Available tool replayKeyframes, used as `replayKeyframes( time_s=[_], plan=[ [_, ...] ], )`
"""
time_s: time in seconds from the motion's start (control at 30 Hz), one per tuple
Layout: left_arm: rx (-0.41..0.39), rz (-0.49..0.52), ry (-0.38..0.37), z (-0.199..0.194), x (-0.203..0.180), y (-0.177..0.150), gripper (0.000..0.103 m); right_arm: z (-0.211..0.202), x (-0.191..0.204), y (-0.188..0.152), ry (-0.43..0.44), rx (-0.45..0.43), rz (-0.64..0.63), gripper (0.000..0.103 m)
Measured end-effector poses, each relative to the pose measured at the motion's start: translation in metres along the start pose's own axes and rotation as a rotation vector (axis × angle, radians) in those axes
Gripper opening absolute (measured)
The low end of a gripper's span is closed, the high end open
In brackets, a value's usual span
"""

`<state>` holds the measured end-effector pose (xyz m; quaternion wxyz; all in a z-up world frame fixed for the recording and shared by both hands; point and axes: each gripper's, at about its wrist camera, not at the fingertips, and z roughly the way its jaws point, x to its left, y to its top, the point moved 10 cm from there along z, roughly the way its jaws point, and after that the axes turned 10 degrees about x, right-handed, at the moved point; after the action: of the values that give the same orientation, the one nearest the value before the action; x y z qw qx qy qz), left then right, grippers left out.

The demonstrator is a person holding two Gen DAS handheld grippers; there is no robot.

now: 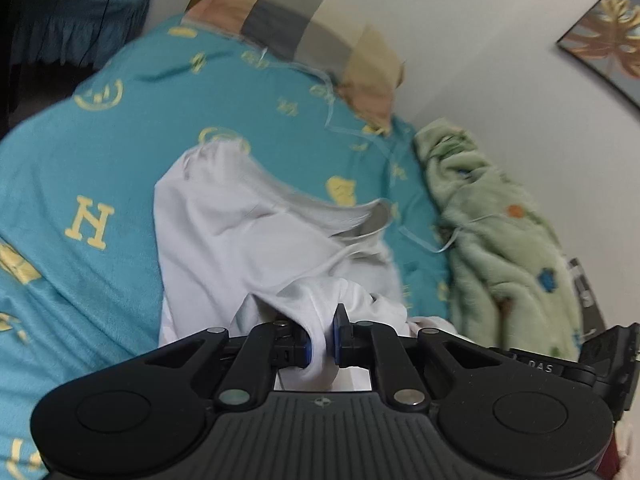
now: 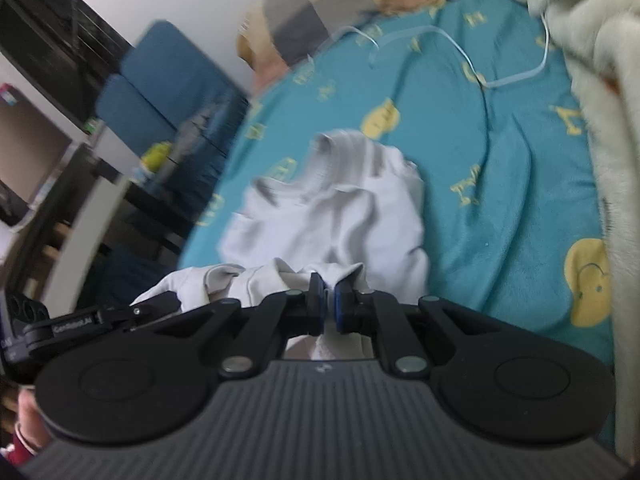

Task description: Fold clothes

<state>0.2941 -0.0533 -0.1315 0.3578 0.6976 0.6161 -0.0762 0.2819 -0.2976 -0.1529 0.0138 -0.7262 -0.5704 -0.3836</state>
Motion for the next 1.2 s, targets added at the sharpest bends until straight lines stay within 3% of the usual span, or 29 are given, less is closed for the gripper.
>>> replayKeyframes(
  time_s=[0.1, 0.23, 0.3, 0.37, 0.43, 0.5, 0.6, 0.67, 0.77, 0.87, 1.03, 1.2],
  plan=[
    [0.055, -0.001, 0.031, 0.035, 0.02, -0.004, 0.014, 0.029, -0.015, -0.003, -0.074, 0.022, -0.045, 0.009],
    [0.065, -0.036, 0.038, 0.04, 0.03, -0.004, 0.025, 0.038, -0.02, -0.008, -0.074, 0.02, -0.052, 0.01],
    [0.053, -0.031, 0.048, 0.028, 0.026, -0.006, 0.047, 0.032, -0.017, -0.008, -0.041, 0.0, -0.053, 0.011],
    [0.015, -0.021, 0.054, 0.01, 0.018, -0.012, 0.055, 0.024, -0.014, -0.009, -0.024, -0.015, -0.056, 0.012],
    [-0.005, -0.032, 0.044, -0.009, 0.01, -0.023, 0.061, 0.011, -0.01, -0.013, -0.04, -0.038, -0.072, 0.022],
    [-0.021, -0.045, 0.031, -0.027, 0.002, -0.039, 0.07, -0.006, -0.005, -0.02, -0.053, -0.064, -0.084, 0.051],
    [-0.038, -0.087, 0.004, -0.052, -0.007, -0.067, 0.077, -0.032, 0.001, -0.036, -0.049, -0.088, -0.08, 0.074],
    [-0.036, -0.153, -0.031, -0.064, -0.008, -0.088, 0.08, -0.048, 0.002, -0.048, -0.038, -0.092, -0.05, 0.073],
    [-0.009, -0.259, -0.113, -0.073, -0.009, -0.122, 0.081, -0.06, -0.005, -0.076, 0.002, -0.048, 0.073, 0.074],
    [0.072, -0.401, -0.156, -0.065, -0.004, -0.156, 0.081, -0.059, -0.013, -0.106, 0.063, 0.044, 0.225, 0.074],
    [0.169, -0.475, -0.174, -0.038, -0.006, -0.184, 0.081, -0.05, -0.021, -0.142, 0.145, 0.142, 0.412, 0.074],
    [0.151, -0.539, -0.122, -0.008, 0.011, -0.186, 0.076, -0.034, -0.027, -0.153, 0.171, 0.167, 0.51, 0.074]
  ],
)
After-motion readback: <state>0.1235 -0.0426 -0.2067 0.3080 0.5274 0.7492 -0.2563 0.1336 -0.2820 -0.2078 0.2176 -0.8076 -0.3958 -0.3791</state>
